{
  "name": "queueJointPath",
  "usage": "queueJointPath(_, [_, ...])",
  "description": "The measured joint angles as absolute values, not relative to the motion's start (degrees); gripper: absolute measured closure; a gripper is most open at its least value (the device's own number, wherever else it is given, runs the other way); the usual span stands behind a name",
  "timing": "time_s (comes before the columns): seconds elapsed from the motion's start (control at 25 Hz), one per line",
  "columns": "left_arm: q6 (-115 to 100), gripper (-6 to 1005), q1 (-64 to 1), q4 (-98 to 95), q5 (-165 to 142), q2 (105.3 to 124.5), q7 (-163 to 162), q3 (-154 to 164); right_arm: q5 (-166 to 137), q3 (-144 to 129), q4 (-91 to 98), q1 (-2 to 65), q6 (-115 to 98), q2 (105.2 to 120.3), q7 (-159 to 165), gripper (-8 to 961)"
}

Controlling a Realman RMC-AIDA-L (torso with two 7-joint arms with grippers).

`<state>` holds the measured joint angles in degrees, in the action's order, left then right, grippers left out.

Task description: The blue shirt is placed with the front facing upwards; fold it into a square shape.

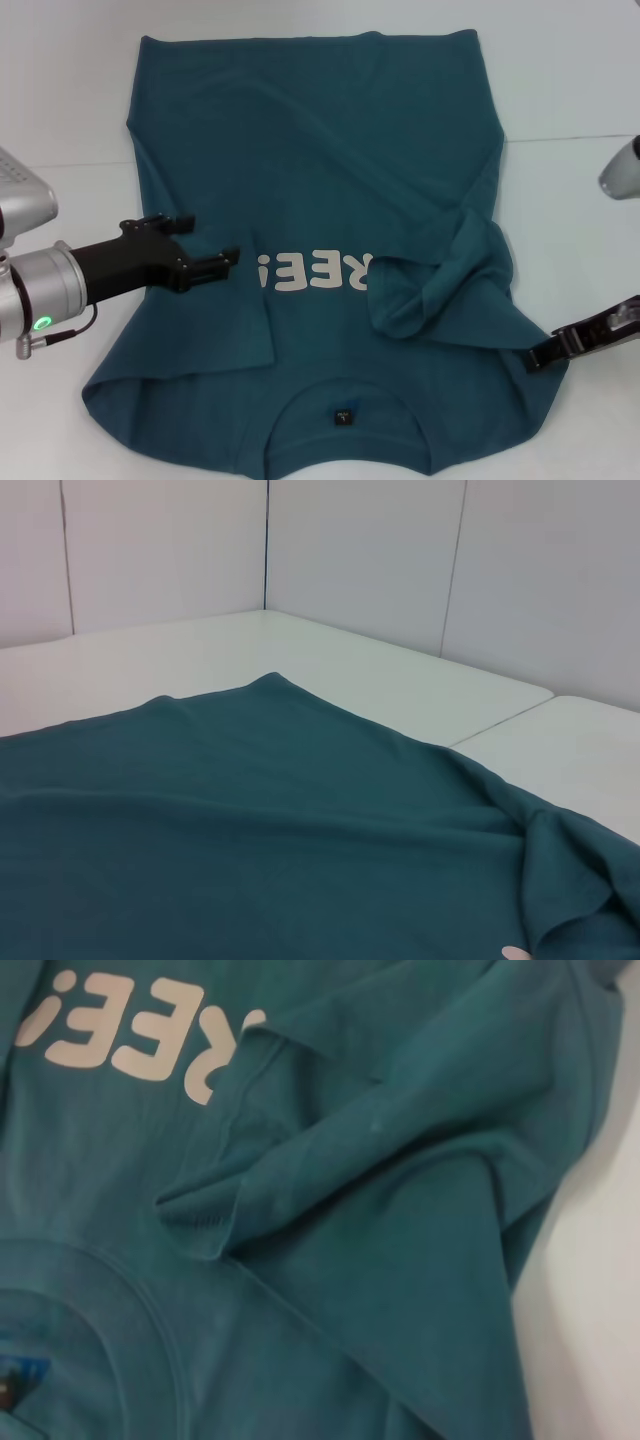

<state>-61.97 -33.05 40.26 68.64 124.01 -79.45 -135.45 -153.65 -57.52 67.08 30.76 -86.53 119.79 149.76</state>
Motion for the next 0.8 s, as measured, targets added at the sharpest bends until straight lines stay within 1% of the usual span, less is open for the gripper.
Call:
queueJointPath(0.16, [-61.96,162,-32.74,40.25,68.64,123.97,-79.45,-135.64,-153.78,-58.96,66.13,31.51,-85.95,119.8,149.51,384])
queueJointPath(0.36, [-61.96,162,-32.52,40.27,68.64,123.93,-79.45,-135.81,-154.96,-61.38,67.87,31.73,-87.22,119.51,149.9,522])
queueJointPath(0.48, [-61.96,162,-32.51,40.34,68.64,123.89,-79.45,-135.87,-158.32,-62.48,70.87,32.27,-90.03,119.67,150.62,604])
queueJointPath(0.72, [-61.96,162,-32.52,41.01,68.64,123.83,-79.51,-135.88,-160.48,-63.61,76.27,34.73,-98.13,119.71,150.45,815])
queueJointPath(0.8, [-61.95,162,-32.52,41.02,68.64,123.83,-79.51,-135.88,-161.19,-64.01,76.58,35.95,-100.58,119.57,149.83,856])
